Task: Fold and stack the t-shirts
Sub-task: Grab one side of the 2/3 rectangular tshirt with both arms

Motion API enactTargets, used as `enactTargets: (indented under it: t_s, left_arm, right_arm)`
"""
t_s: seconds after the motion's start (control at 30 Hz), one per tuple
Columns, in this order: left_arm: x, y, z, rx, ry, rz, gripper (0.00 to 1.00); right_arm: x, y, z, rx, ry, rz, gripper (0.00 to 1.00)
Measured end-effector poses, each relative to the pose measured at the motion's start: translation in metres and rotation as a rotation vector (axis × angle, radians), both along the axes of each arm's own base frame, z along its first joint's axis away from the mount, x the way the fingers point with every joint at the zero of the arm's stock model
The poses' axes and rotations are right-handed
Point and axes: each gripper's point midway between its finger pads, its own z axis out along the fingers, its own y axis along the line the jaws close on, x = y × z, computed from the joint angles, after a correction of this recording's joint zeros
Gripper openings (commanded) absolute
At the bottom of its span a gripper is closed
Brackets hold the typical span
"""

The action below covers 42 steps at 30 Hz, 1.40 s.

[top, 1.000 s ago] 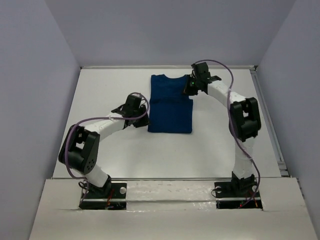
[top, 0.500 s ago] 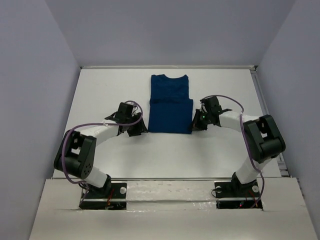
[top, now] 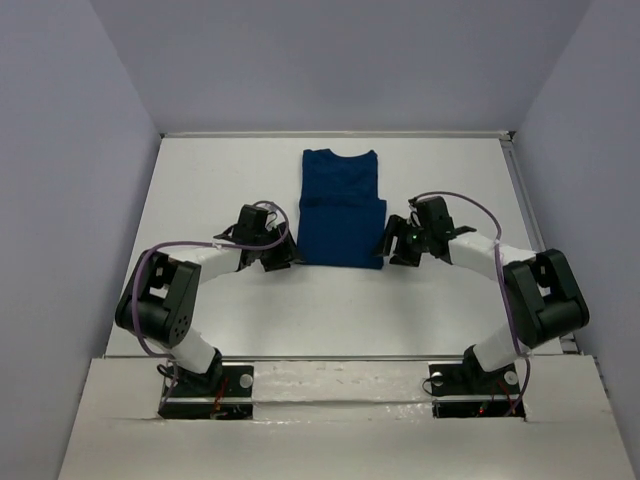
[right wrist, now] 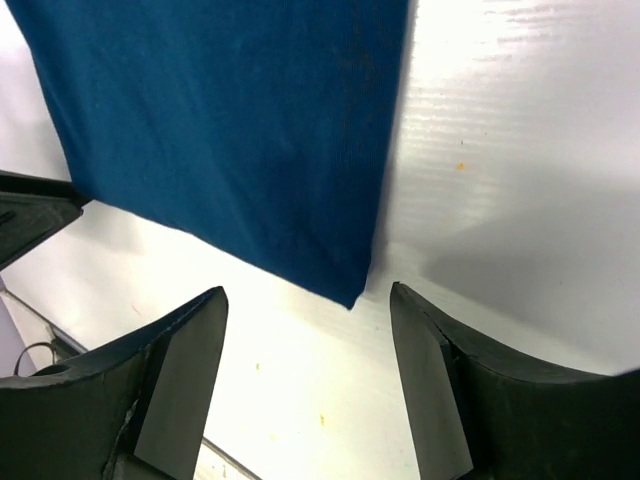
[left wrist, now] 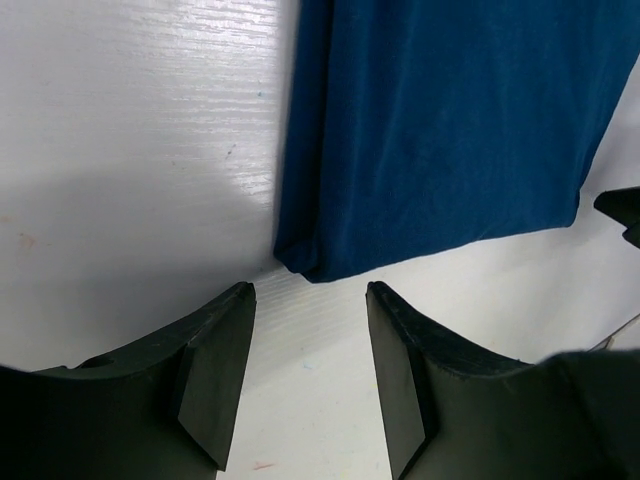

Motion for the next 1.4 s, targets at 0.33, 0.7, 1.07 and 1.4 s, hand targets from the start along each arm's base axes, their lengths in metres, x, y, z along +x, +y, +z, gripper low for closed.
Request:
enactTargets:
  t_s: [0.33, 0.7, 1.07, 1.4]
  left_arm:
    - [0.007, -0.003, -0.006, -0.012, -0.004, 0.01, 0.31]
    - [0.012, 0.001, -0.008, 0.012, -0.019, 0.035, 0.27]
    - [0.016, 0.003, -0.01, 0.025, -0.03, 0.049, 0.0]
    - [0.01, -0.001, -0.009, 0.042, -0.04, 0.027, 0.0]
  right_arm:
    - [-0.019, -0.003, -0.018, 0.048, 0.049, -0.061, 0.58]
    - [-0.003, 0.012, -0.023, 0.143, 0.048, -0.095, 0.43]
    - [-0.008, 0.007, -0.032, 0.133, 0.069, -0.115, 0.0]
    - [-0.02, 0.008, -0.029, 0.152, 0.079, -0.083, 0.0]
